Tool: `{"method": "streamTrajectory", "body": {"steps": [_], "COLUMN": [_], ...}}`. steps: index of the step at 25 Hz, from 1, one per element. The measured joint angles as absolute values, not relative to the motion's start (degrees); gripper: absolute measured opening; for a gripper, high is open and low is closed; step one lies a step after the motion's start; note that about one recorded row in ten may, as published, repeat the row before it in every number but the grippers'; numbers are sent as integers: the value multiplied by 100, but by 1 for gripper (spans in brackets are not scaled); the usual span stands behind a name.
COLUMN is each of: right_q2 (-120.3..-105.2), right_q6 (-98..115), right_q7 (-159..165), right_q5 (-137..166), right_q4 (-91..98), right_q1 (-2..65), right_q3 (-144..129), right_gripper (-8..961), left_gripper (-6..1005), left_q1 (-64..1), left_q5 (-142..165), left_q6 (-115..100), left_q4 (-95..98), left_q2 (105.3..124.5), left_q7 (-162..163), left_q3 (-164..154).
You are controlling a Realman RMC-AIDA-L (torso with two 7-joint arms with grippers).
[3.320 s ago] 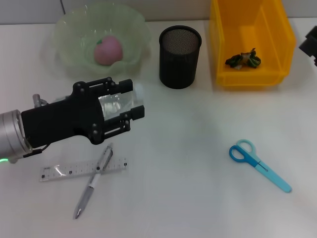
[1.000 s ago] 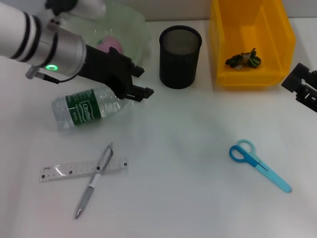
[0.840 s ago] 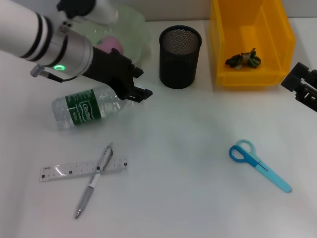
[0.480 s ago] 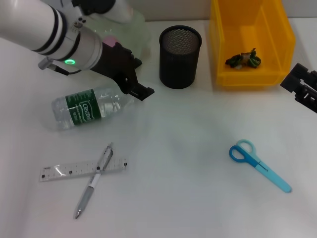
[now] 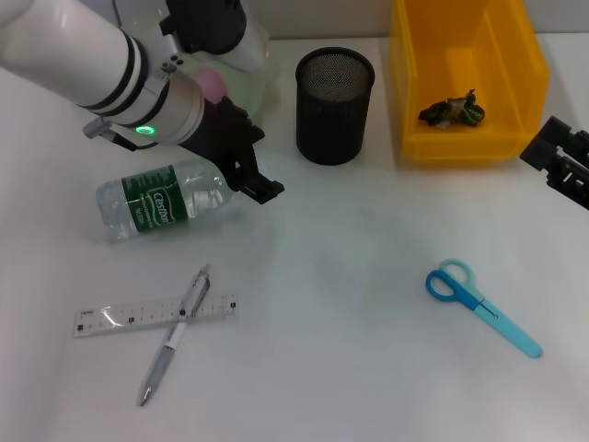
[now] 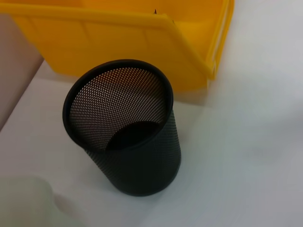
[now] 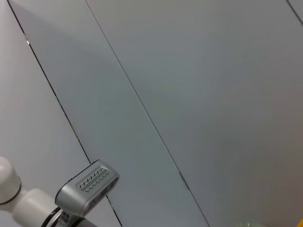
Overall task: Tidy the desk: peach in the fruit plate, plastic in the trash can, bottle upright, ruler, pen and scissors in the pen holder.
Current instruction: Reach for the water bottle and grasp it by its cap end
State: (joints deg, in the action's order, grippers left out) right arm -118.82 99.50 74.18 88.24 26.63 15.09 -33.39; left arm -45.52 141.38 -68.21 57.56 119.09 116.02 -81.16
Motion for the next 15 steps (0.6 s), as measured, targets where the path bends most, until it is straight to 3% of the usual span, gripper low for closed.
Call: {"method": "streamTrajectory", "body": {"steps": [15], "right_q2": [-11891], "right_q6": [9943], "right_q7": [7441], "right_q5": [8824], "right_q4": [2604], "right_q1": [1581], "right_q3": [-3339], "right_gripper": [781], "left_gripper": [818], "left_q1": [-4690], "left_q5": [14434], "left_q6": [-6292], "left_q4": [5371], "left_q2": [11917], "left_q7": [11786], "left_q3": [-8472]}}
